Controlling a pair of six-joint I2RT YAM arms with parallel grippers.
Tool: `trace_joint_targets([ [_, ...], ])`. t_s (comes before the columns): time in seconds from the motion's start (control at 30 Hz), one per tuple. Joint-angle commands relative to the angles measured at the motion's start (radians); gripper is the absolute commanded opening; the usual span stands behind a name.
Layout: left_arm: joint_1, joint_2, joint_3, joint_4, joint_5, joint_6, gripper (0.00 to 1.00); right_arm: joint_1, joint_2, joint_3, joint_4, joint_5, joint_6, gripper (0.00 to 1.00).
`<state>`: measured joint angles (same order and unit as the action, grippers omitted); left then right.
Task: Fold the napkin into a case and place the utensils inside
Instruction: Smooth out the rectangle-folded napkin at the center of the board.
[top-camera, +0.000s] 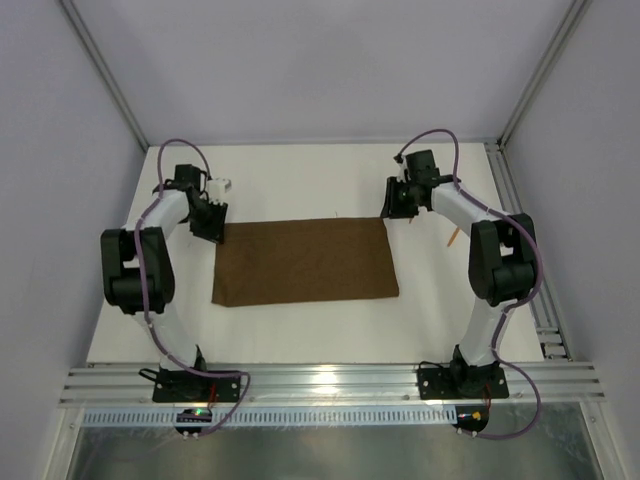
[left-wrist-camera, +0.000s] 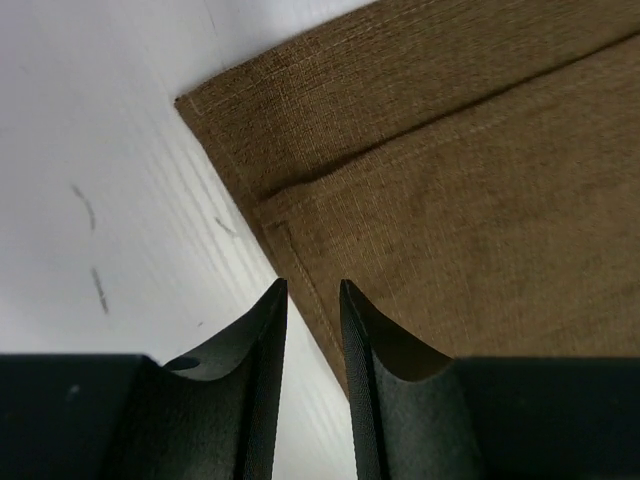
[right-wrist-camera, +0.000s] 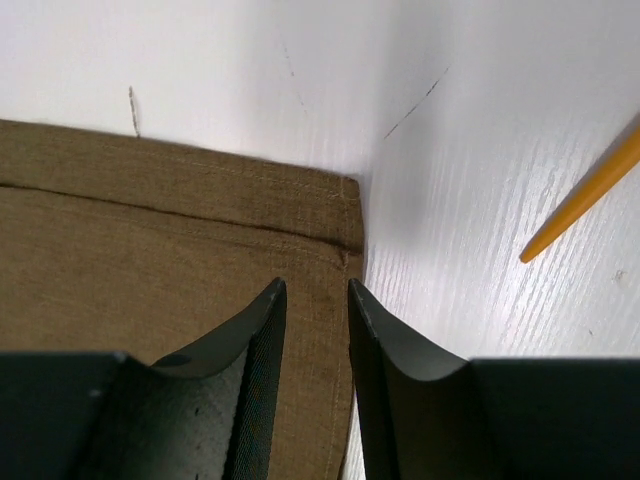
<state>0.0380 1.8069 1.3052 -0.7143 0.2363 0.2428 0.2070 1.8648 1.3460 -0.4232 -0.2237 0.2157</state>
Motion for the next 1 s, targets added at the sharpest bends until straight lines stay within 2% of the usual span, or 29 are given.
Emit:
trace_joint_targets([
  [0.0,0.000,0.086,0.066,0.067,-0.003,-0.039,0.30,-0.006,0.054,0.067,-0.020,0.023,-0.039,0.36],
  [0.23,-0.001,0.154,0.094,0.090,-0.008,-0.033,0.29,-0.004,0.118,0.087,-0.003,0.024,-0.041,0.36],
  [0.6,0.002,0.146,0.066,0.116,-0.020,-0.014,0.29,-0.006,0.154,0.088,0.014,-0.017,-0.027,0.39],
  [0.7,0.000,0.144,0.054,0.121,-0.008,-0.019,0.26,-0.004,0.158,0.091,0.014,-0.026,-0.027,0.35],
  [0.77,0.000,0.137,0.045,0.125,0.003,-0.020,0.20,-0.006,0.157,0.088,0.012,-0.029,-0.026,0.33],
  [0.97,0.002,0.106,0.025,0.130,-0.005,-0.002,0.20,-0.004,0.126,0.055,0.009,-0.036,-0.029,0.34],
])
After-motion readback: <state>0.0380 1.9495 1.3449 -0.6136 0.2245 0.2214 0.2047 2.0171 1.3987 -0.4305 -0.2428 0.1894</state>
